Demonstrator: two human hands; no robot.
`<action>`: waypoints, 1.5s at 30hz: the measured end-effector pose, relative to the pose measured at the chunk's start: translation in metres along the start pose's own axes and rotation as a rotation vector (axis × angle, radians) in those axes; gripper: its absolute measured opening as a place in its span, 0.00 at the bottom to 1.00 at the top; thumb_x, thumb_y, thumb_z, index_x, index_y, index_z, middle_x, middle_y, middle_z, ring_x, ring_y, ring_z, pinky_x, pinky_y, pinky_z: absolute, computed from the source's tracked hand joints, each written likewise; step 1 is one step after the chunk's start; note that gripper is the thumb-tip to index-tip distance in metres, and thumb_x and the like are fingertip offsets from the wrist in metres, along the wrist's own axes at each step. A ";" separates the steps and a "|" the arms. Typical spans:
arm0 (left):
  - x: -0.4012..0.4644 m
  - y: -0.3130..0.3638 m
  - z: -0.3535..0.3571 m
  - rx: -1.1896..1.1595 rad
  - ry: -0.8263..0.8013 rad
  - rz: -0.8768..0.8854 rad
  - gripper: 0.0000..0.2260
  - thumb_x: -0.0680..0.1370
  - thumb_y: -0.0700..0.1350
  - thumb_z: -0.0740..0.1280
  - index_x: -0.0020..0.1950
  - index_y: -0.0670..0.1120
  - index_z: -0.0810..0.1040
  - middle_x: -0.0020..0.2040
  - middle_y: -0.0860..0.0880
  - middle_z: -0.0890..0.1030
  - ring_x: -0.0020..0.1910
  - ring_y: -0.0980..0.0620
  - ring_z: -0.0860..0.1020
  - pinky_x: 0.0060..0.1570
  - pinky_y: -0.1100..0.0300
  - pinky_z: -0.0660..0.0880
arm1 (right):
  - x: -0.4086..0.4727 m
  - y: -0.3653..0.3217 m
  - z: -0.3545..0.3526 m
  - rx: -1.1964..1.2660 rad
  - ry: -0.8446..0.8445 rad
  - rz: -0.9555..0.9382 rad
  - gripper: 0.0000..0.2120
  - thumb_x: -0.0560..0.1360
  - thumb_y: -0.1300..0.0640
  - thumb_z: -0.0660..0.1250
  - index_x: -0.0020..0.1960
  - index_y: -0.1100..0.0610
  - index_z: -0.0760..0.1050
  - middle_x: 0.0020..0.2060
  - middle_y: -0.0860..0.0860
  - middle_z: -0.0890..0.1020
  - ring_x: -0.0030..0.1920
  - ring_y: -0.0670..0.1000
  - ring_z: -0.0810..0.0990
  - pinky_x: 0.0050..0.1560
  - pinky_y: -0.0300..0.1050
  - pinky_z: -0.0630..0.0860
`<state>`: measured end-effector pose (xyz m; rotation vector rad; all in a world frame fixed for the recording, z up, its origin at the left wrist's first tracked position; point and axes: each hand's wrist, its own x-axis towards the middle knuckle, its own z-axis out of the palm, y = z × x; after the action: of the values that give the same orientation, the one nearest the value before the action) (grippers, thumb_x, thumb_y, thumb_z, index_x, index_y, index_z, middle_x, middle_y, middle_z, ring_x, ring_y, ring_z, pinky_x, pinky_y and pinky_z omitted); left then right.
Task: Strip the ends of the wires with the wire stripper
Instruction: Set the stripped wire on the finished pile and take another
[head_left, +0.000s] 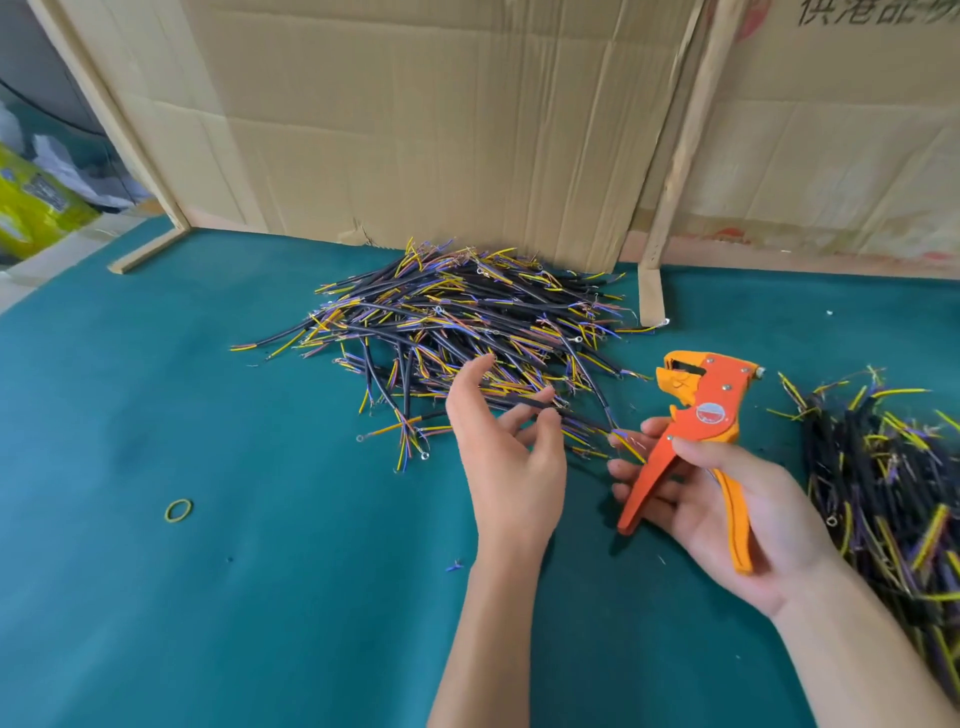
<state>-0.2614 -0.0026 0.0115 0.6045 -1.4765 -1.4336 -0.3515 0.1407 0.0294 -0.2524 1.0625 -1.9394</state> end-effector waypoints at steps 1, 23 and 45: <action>0.000 0.000 0.001 0.016 -0.010 0.002 0.28 0.77 0.32 0.66 0.71 0.52 0.65 0.72 0.47 0.64 0.53 0.51 0.84 0.48 0.56 0.81 | 0.000 0.000 0.000 -0.013 -0.003 -0.003 0.17 0.72 0.61 0.66 0.60 0.63 0.76 0.57 0.68 0.82 0.50 0.67 0.85 0.46 0.57 0.84; 0.005 0.002 -0.008 0.507 0.054 0.200 0.05 0.76 0.39 0.73 0.43 0.48 0.84 0.42 0.56 0.81 0.38 0.57 0.78 0.38 0.74 0.67 | 0.002 -0.006 -0.005 0.103 -0.058 -0.092 0.22 0.72 0.57 0.67 0.64 0.64 0.75 0.65 0.65 0.79 0.54 0.62 0.84 0.51 0.55 0.83; 0.005 0.005 -0.012 0.622 -0.224 0.023 0.05 0.73 0.46 0.76 0.45 0.57 0.85 0.35 0.68 0.79 0.27 0.61 0.74 0.36 0.62 0.71 | -0.002 -0.024 -0.006 0.091 -0.020 -0.224 0.28 0.71 0.56 0.66 0.69 0.64 0.75 0.68 0.59 0.79 0.65 0.55 0.81 0.53 0.47 0.82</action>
<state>-0.2521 -0.0117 0.0164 0.8124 -2.1234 -1.0329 -0.3682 0.1520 0.0444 -0.3522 0.9635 -2.1738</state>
